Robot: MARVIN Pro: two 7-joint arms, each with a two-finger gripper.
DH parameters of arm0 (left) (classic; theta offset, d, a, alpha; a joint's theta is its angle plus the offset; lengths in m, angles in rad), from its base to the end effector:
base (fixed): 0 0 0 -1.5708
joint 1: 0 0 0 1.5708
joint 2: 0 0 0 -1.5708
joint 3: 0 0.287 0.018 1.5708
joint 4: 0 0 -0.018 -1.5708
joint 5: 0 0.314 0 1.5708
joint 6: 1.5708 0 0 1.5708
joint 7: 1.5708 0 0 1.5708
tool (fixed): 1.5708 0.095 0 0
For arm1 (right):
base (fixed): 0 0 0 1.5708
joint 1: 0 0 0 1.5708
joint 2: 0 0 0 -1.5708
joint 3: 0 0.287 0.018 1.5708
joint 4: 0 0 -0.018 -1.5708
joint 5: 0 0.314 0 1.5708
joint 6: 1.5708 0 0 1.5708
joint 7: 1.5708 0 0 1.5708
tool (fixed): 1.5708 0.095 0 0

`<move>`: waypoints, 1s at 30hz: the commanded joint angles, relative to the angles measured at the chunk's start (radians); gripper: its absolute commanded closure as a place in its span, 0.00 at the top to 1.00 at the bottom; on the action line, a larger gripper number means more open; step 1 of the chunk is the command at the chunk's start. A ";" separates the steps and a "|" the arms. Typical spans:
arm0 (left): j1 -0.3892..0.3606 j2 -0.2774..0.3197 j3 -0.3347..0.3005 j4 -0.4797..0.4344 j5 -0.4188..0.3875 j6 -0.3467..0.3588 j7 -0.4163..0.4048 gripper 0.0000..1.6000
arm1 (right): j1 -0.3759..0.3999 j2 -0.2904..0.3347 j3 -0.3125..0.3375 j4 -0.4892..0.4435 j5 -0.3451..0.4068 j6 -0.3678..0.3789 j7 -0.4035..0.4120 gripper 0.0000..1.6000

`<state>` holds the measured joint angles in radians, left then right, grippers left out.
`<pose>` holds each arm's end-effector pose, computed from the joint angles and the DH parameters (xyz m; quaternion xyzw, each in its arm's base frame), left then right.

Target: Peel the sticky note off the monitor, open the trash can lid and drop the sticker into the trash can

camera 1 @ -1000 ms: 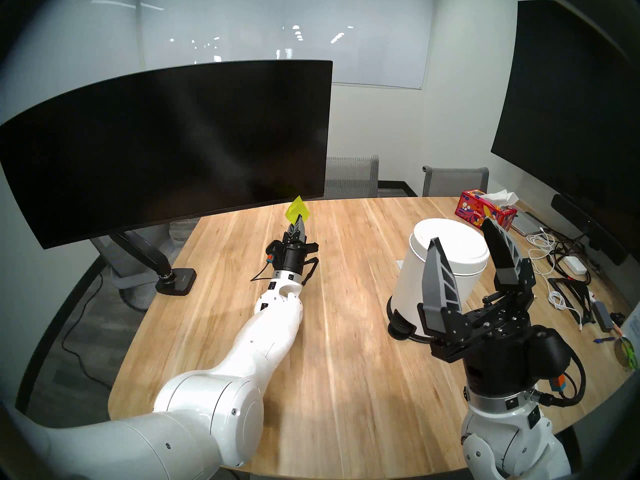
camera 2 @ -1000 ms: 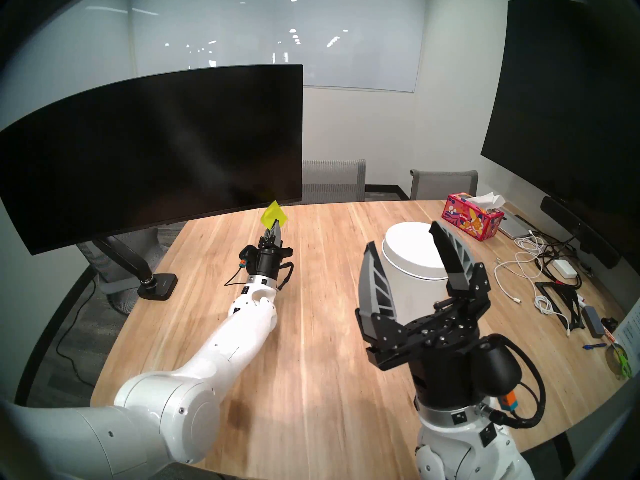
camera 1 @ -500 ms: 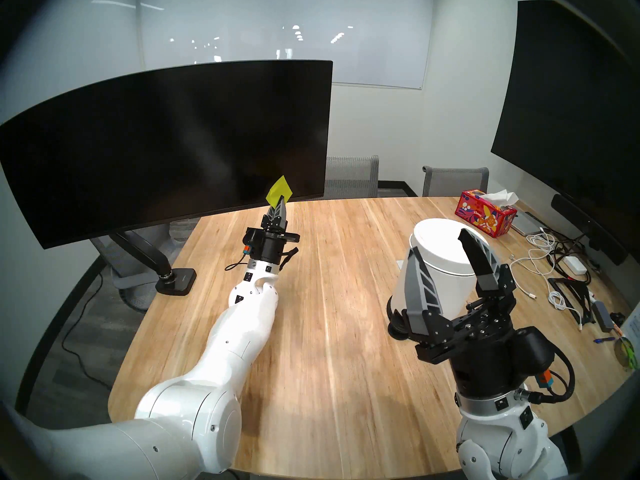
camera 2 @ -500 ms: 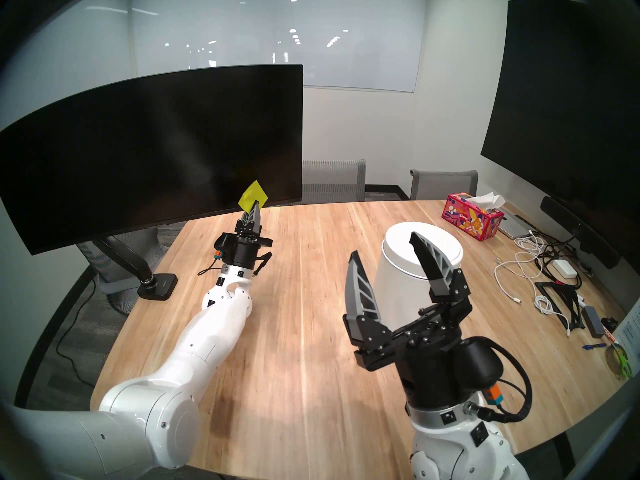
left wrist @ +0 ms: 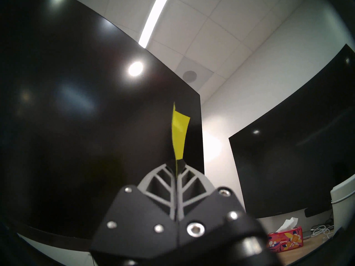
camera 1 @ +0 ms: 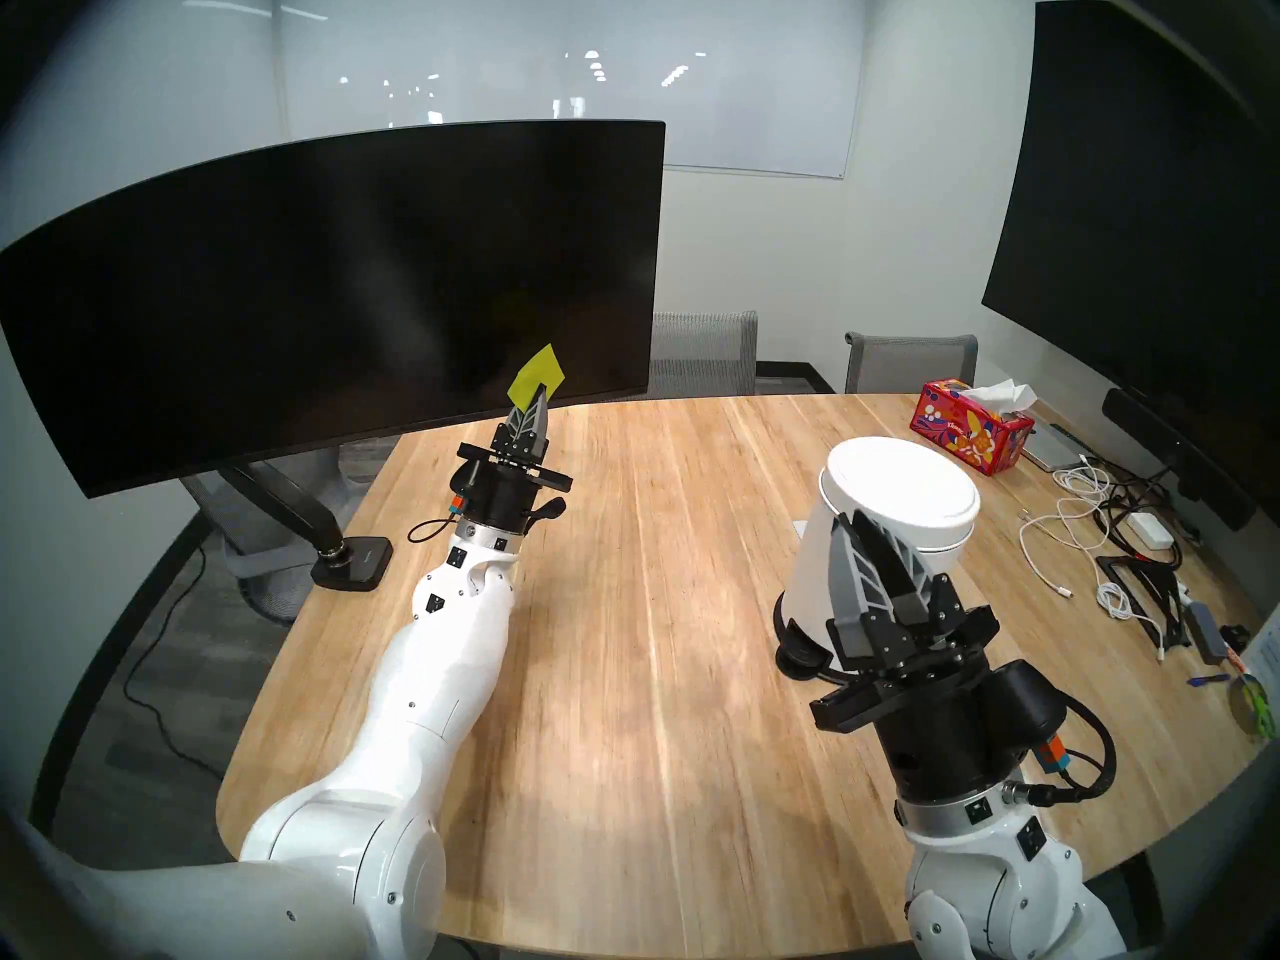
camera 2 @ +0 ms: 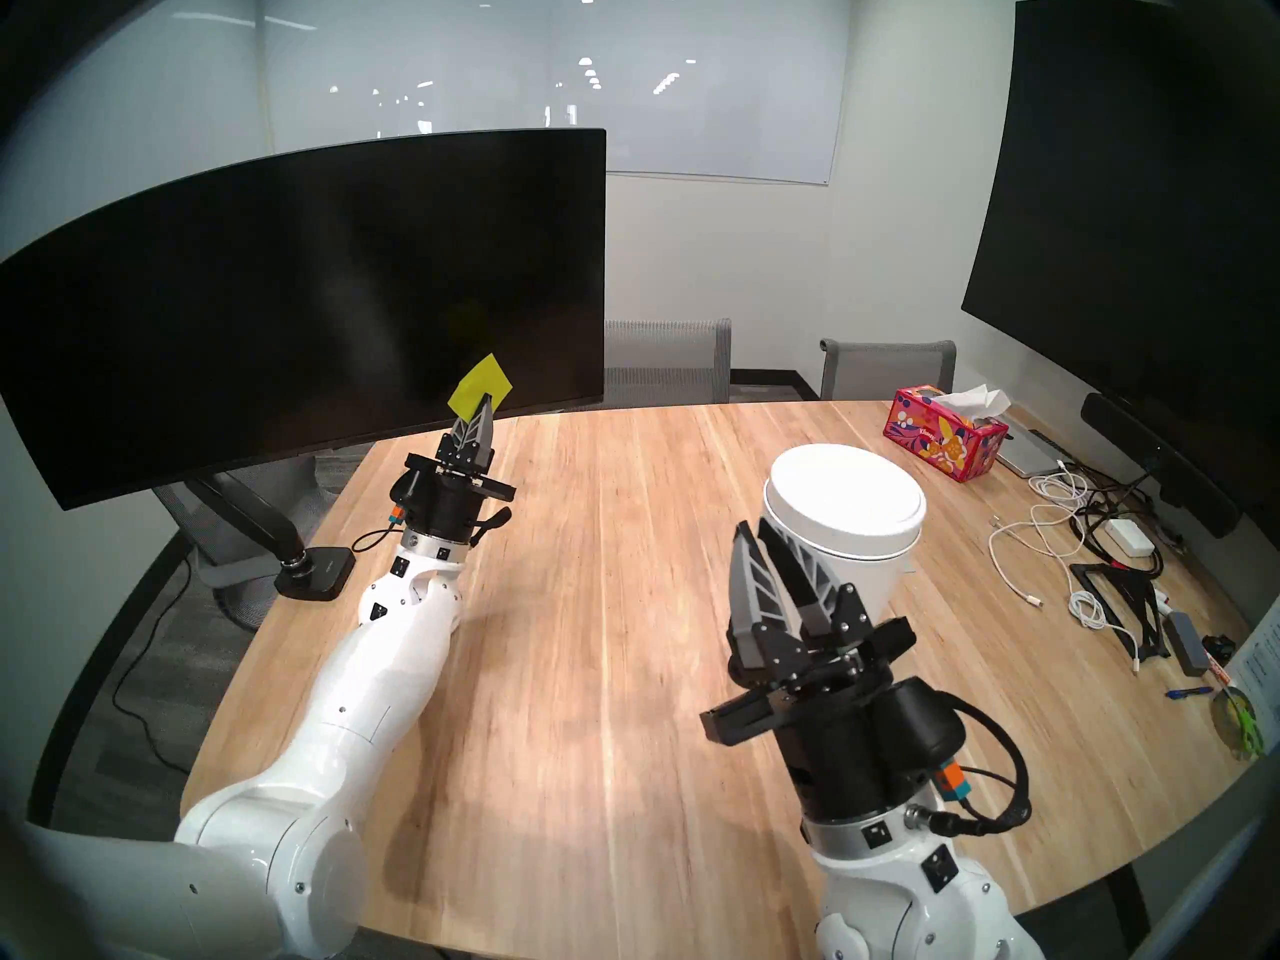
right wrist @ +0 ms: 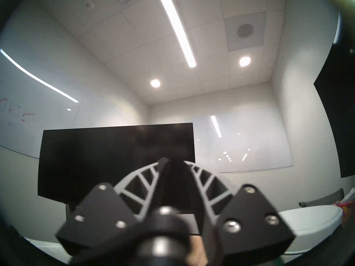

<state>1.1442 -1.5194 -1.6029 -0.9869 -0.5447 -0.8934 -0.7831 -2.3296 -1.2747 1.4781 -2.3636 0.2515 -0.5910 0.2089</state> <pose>0.4975 0.0033 -0.2488 0.3399 -0.1026 0.9165 0.1841 0.1973 0.0346 -0.1762 -0.4542 -0.1092 -0.8629 0.1927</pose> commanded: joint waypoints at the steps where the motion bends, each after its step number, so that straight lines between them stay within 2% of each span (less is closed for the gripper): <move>1: 0.045 0.039 -0.011 -0.088 -0.007 -0.003 -0.021 0.00 | 0.004 0.000 -0.004 -0.012 -0.005 0.010 0.000 0.00; 21: 0.211 0.125 -0.059 -0.329 -0.031 0.014 -0.097 0.00 | -0.005 0.013 -0.022 0.020 -0.021 0.104 -0.015 0.00; 30: 0.295 0.150 -0.065 -0.458 -0.047 0.047 -0.135 0.00 | -0.002 0.014 -0.028 0.042 -0.030 0.146 -0.027 0.00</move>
<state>1.3816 -1.3921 -1.6672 -1.3456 -0.5775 -0.8622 -0.8996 -2.3330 -1.2597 1.4526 -2.3180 0.2225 -0.4577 0.1844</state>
